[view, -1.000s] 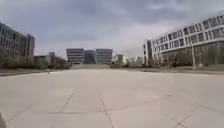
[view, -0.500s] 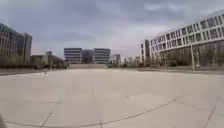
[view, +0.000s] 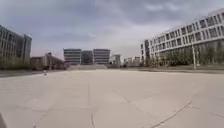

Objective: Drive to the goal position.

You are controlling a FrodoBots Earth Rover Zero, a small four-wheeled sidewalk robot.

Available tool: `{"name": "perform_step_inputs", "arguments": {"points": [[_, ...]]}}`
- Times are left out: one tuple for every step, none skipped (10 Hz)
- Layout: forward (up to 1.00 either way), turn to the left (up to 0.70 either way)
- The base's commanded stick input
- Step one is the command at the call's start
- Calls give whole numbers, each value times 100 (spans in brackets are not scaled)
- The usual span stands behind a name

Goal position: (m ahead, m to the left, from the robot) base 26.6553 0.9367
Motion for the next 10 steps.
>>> {"name": "perform_step_inputs", "arguments": {"points": [[70, 0], [70, 0], [70, 0], [70, 0], [70, 0], [70, 0], [70, 0], [70, -7], [70, -17], [70, -33]]}}
